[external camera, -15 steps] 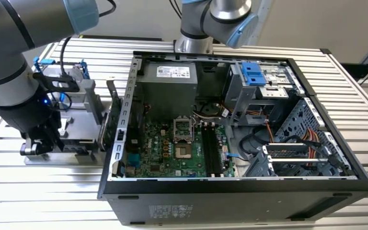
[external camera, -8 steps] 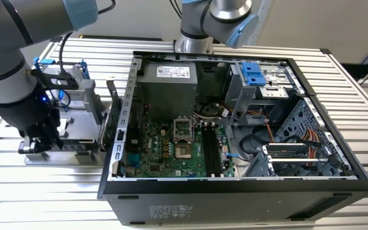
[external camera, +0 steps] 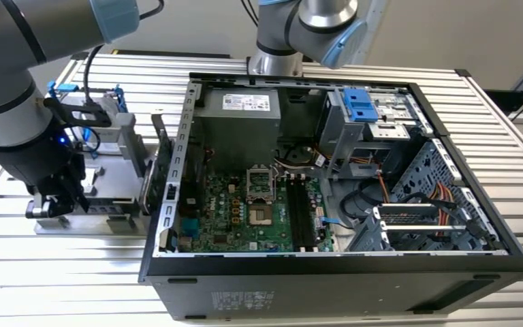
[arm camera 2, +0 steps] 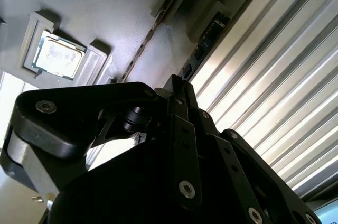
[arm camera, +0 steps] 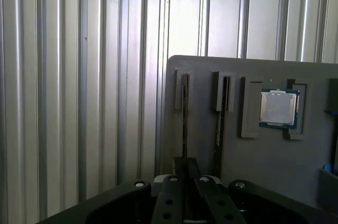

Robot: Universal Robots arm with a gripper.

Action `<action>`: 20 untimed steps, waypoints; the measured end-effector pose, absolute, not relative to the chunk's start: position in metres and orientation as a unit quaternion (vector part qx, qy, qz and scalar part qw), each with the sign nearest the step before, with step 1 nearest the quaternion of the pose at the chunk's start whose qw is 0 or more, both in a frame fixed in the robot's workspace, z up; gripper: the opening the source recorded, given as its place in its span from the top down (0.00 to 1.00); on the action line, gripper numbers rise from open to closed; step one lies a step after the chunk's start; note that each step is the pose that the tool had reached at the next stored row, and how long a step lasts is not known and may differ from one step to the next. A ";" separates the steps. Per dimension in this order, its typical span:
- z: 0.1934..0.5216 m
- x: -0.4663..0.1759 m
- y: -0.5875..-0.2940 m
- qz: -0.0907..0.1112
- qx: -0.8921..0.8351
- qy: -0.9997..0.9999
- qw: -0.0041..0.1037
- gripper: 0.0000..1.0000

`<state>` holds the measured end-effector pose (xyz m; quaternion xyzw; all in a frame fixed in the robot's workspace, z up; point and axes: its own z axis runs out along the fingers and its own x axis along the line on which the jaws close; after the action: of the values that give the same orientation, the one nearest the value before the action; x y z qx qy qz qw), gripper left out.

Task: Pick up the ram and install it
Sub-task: 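Pick up the ram and move it above insertion slot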

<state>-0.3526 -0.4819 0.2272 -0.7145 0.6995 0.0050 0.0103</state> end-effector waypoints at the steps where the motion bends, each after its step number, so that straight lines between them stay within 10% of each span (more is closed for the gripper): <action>1: 0.227 -0.353 -0.482 0.005 -0.715 0.700 0.010 1.00; 20: 0.243 -0.353 -0.482 0.005 -0.715 0.700 0.010 1.00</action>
<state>-0.3526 -0.4819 0.2429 -0.7145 0.6995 0.0050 0.0102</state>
